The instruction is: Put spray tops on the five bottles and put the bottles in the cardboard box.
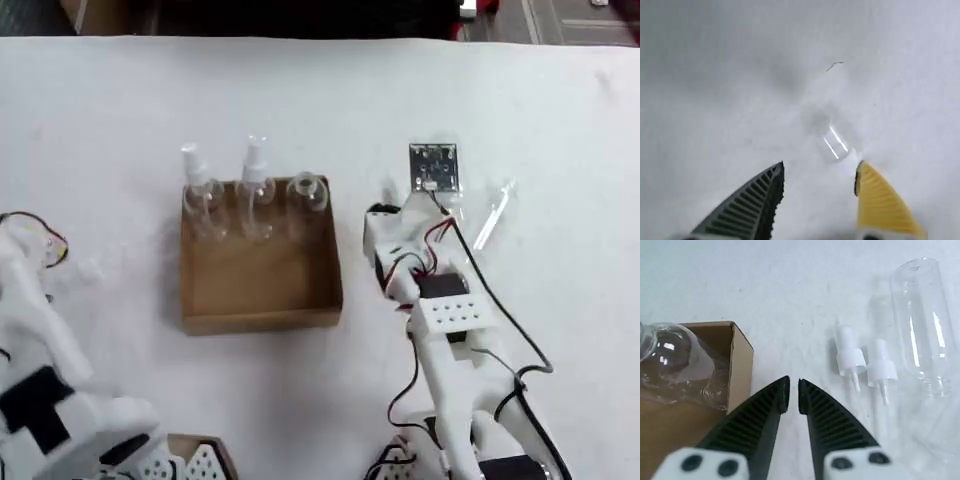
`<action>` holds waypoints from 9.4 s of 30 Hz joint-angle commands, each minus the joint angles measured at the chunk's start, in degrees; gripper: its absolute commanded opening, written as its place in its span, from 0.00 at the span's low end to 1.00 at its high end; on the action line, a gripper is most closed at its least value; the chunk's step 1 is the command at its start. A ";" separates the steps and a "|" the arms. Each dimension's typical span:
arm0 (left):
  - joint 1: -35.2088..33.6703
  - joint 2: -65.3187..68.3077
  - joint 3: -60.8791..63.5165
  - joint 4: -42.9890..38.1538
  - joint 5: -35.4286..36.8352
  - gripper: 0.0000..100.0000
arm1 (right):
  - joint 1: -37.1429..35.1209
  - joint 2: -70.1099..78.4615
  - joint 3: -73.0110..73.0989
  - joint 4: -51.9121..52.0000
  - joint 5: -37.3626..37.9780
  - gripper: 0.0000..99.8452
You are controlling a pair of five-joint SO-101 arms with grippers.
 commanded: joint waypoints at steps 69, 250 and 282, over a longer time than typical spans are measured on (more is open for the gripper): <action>22.55 -11.82 -72.09 33.32 -56.35 0.02 | 2.33 -1.45 -0.53 -3.47 0.18 0.02; 24.22 -99.91 68.48 -35.25 -44.84 0.02 | -16.48 -1.01 -18.90 32.22 5.71 0.02; 26.95 -99.91 69.27 -35.52 -45.01 0.02 | -17.45 23.43 -19.25 6.55 0.35 0.02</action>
